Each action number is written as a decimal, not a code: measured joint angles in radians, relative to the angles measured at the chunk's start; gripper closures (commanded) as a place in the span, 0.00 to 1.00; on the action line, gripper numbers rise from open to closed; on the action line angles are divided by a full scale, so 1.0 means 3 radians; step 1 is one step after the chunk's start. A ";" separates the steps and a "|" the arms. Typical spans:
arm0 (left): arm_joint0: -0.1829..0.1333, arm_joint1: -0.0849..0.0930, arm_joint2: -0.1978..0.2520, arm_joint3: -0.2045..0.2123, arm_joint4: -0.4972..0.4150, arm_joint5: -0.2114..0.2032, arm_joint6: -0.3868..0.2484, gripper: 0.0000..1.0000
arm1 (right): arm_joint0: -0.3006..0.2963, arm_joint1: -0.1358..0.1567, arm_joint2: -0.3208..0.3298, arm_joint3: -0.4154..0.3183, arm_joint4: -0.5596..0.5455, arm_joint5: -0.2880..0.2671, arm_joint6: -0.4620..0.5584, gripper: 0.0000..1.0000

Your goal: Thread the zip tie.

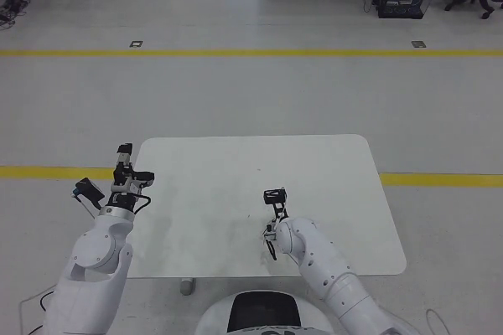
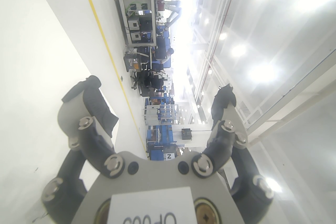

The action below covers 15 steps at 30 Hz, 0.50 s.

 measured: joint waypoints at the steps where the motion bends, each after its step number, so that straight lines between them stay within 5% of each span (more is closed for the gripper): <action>1: 0.0000 0.0000 0.0000 0.0000 0.0000 0.0000 0.0000 0.00 | 0.0000 -0.0003 0.0003 0.0005 -0.0004 0.0000 -0.0004 0.98; 9: 0.0000 0.0000 0.0000 0.0000 0.0000 0.0000 0.0000 0.00 | -0.0015 -0.0021 0.0007 -0.0003 -0.0048 0.0000 -0.0068 1.00; 15: 0.0000 0.0000 0.0000 0.0000 0.0000 0.0000 0.0000 0.00 | -0.0126 0.0011 0.0046 -0.0294 -0.0149 -0.0002 0.0001 1.00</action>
